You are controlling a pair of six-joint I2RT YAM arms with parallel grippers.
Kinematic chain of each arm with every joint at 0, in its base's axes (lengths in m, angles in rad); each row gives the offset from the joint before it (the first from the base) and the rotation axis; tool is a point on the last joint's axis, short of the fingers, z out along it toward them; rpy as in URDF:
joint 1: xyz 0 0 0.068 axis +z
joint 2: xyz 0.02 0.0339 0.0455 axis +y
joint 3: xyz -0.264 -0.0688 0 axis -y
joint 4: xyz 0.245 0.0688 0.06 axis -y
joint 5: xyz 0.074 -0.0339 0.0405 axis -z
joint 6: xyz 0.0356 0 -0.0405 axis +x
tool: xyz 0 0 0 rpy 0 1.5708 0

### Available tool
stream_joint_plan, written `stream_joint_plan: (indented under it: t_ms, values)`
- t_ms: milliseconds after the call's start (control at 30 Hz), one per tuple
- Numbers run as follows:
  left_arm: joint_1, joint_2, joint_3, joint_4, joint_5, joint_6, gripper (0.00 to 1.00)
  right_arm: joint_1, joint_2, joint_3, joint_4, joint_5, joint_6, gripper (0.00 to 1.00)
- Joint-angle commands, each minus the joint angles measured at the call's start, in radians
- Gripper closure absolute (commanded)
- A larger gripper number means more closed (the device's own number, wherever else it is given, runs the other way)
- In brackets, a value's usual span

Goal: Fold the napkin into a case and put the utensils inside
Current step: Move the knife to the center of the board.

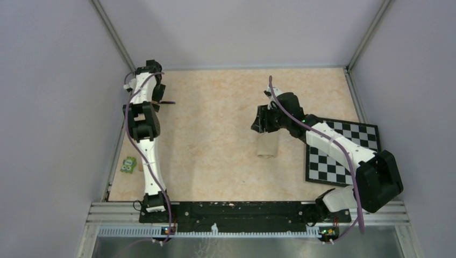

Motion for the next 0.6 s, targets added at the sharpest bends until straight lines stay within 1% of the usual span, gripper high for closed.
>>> stream_joint_plan:
  t_ms: [0, 100, 200, 267, 367, 400, 467, 567]
  values:
    - [0.021, 0.051, 0.053, -0.036, -0.002, -0.021, 0.11, -0.001, 0.009, 0.002, 0.051, 0.002, -0.004, 0.5]
    - [0.028, 0.076, 0.056, -0.054, -0.014, -0.003, 0.21, -0.001, 0.016, 0.005, 0.052, -0.001, -0.004, 0.51]
    - [0.034, 0.094, 0.056, -0.105, -0.032, 0.019, 0.32, -0.001, 0.016, 0.006, 0.05, -0.004, -0.004, 0.51]
    - [0.034, 0.102, 0.057, -0.12, -0.058, 0.058, 0.45, -0.001, 0.014, 0.007, 0.05, -0.003, -0.004, 0.52]
    - [0.034, 0.102, 0.028, -0.132, -0.089, 0.096, 0.6, -0.001, 0.005, 0.007, 0.05, -0.001, -0.004, 0.52]
    - [0.034, 0.098, 0.012, -0.131, -0.095, 0.108, 0.63, -0.001, 0.003, 0.007, 0.05, 0.0, -0.005, 0.53]
    - [0.033, 0.081, -0.034, -0.13, -0.11, 0.119, 0.68, -0.001, -0.004, 0.007, 0.049, 0.005, -0.006, 0.53]
    - [0.032, 0.019, -0.16, -0.081, -0.093, 0.163, 0.71, -0.001, -0.019, 0.004, 0.05, 0.012, -0.006, 0.53]
